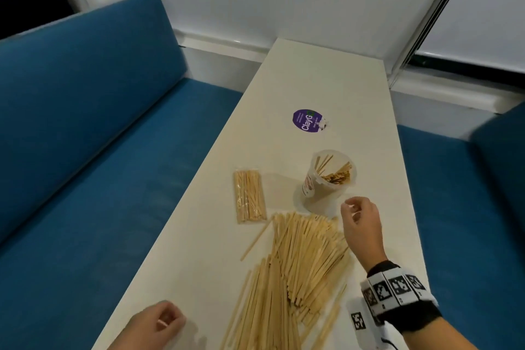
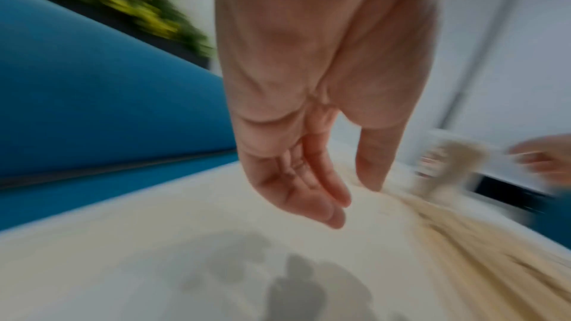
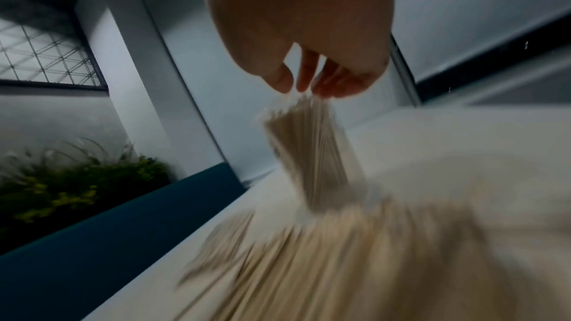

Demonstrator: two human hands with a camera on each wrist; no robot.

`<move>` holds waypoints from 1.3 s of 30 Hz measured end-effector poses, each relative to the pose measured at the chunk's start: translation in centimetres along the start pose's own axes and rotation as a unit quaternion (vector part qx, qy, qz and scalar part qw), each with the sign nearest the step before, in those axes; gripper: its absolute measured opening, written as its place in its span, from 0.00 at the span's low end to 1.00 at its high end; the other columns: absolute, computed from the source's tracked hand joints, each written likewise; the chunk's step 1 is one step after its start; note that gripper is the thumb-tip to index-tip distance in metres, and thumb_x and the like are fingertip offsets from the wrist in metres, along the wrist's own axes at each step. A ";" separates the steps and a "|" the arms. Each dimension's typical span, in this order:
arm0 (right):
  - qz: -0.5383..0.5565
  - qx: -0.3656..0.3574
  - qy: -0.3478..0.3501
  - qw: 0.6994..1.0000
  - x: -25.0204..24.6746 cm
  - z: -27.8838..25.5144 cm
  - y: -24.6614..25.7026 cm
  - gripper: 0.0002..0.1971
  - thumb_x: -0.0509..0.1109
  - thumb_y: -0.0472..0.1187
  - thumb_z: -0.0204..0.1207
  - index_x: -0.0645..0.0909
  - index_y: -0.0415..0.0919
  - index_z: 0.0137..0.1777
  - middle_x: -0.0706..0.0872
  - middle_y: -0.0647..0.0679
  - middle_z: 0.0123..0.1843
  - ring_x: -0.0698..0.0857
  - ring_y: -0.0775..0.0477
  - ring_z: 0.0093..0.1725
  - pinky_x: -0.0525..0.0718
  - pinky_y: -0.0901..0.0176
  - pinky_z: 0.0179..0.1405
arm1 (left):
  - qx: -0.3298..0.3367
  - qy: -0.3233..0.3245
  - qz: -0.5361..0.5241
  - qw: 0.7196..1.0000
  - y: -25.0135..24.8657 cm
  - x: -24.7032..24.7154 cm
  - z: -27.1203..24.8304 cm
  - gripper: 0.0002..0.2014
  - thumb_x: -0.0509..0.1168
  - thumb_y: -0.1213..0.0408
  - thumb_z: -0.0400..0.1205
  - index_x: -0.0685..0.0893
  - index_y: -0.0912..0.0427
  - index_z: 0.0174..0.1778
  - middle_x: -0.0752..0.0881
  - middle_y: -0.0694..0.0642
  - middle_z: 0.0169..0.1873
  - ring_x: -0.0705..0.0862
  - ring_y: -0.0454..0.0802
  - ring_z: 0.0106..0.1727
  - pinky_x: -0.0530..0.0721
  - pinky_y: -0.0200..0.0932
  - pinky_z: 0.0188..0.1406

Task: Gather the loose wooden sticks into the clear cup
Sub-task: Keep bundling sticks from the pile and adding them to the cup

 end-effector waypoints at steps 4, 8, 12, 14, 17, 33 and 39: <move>-0.086 0.125 0.235 0.960 5.2 -8.3 -5.2 0.07 0.63 0.44 0.81 0.76 0.43 0.42 0.82 0.49 0.40 0.79 0.52 0.35 0.75 0.69 0.29 | 0.036 0.025 0.081 0.996 -6.5 5.0 2.7 0.10 0.65 0.50 0.80 0.77 0.52 0.48 0.81 0.49 0.50 0.78 0.41 0.45 0.74 0.28 0.39; -0.103 0.240 0.338 0.904 7.7 -13.8 -8.1 0.12 0.67 0.47 0.78 0.73 0.44 0.35 0.82 0.48 0.35 0.80 0.54 0.27 0.81 0.68 0.29 | 0.006 0.034 0.132 0.991 -8.3 8.7 3.9 0.27 0.64 0.44 0.78 0.71 0.60 0.65 0.75 0.56 0.63 0.76 0.49 0.57 0.74 0.37 0.54; -0.107 0.227 0.331 0.909 9.2 -14.9 -8.1 0.14 0.70 0.47 0.75 0.77 0.45 0.30 0.83 0.47 0.30 0.79 0.55 0.24 0.82 0.67 0.31 | -0.009 0.015 0.127 0.992 -9.0 10.0 4.2 0.32 0.65 0.42 0.77 0.69 0.62 0.67 0.76 0.58 0.64 0.79 0.53 0.63 0.78 0.42 0.58; -0.090 0.227 0.315 0.917 9.4 -14.8 -8.0 0.15 0.72 0.46 0.74 0.79 0.43 0.27 0.84 0.46 0.27 0.79 0.55 0.22 0.81 0.68 0.28 | -0.008 0.009 0.128 0.992 -9.3 10.4 4.2 0.32 0.65 0.42 0.76 0.70 0.62 0.67 0.76 0.58 0.64 0.78 0.53 0.63 0.77 0.41 0.58; -0.057 0.225 0.316 0.920 10.0 -14.8 -7.7 0.16 0.74 0.45 0.72 0.81 0.40 0.25 0.85 0.44 0.26 0.79 0.53 0.22 0.81 0.65 0.30 | 0.001 0.011 0.105 0.994 -10.0 10.8 3.9 0.24 0.68 0.45 0.76 0.74 0.59 0.57 0.79 0.53 0.50 0.79 0.49 0.52 0.79 0.38 0.52; 0.014 0.228 0.310 0.923 11.1 -15.2 -6.7 0.09 0.75 0.34 0.72 0.79 0.40 0.34 0.83 0.45 0.24 0.83 0.50 0.22 0.85 0.59 0.29 | 0.017 0.010 0.082 0.996 -9.3 11.0 5.0 0.15 0.68 0.57 0.77 0.68 0.54 0.30 0.71 0.48 0.30 0.73 0.46 0.34 0.71 0.36 0.32; 0.022 0.224 0.318 0.921 11.5 -15.4 -6.3 0.09 0.74 0.35 0.73 0.78 0.40 0.34 0.84 0.46 0.25 0.82 0.54 0.20 0.84 0.65 0.26 | -0.005 0.031 0.031 0.999 -8.6 11.0 5.2 0.09 0.59 0.63 0.80 0.78 0.61 0.54 0.82 0.56 0.50 0.81 0.52 0.52 0.80 0.42 0.50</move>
Point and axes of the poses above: each hand's wrist, its own z-axis towards the middle knuckle, its own x-axis out of the palm, y = z × x, the point moved 8 cm from there along z, towards the middle knuckle
